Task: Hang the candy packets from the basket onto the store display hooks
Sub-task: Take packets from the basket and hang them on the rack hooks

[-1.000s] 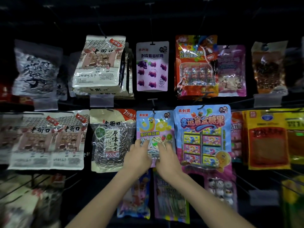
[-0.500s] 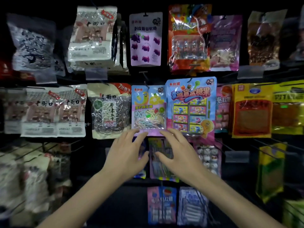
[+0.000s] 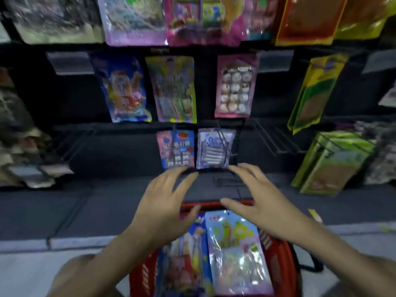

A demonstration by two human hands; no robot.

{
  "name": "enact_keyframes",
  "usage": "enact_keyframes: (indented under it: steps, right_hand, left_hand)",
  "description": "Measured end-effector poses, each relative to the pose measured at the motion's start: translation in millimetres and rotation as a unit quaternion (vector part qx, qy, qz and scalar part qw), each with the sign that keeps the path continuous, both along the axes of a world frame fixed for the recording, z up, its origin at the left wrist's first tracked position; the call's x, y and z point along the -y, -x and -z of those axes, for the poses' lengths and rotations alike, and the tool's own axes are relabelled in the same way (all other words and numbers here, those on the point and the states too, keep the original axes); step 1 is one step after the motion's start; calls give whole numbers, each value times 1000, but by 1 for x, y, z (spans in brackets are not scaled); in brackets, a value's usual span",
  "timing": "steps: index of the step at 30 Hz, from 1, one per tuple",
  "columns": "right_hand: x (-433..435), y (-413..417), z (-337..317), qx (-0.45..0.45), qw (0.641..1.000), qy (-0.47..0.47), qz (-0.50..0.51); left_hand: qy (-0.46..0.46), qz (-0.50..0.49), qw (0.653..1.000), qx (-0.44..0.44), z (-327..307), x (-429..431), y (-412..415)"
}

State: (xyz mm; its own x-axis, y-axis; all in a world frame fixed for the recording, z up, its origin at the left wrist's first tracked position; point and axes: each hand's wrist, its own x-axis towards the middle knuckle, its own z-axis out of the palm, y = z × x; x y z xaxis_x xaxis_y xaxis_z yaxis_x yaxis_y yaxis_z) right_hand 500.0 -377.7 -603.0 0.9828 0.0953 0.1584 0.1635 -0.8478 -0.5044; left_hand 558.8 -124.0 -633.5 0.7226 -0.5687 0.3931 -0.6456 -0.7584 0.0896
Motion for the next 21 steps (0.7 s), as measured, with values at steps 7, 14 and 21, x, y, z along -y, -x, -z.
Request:
enact_keyframes:
  steps: [7, 14, 21]
  right_hand:
    - [50, 8, 137, -216, 970, -23, 110]
    - [50, 19, 216, -269, 949, -56, 155]
    - [56, 29, 252, -231, 924, -213, 219]
  left_hand:
    - [-127, 46, 984, -113, 125, 41, 19]
    - [-226, 42, 957, -177, 213, 54, 22]
    - [-234, 40, 948, -211, 245, 60, 19]
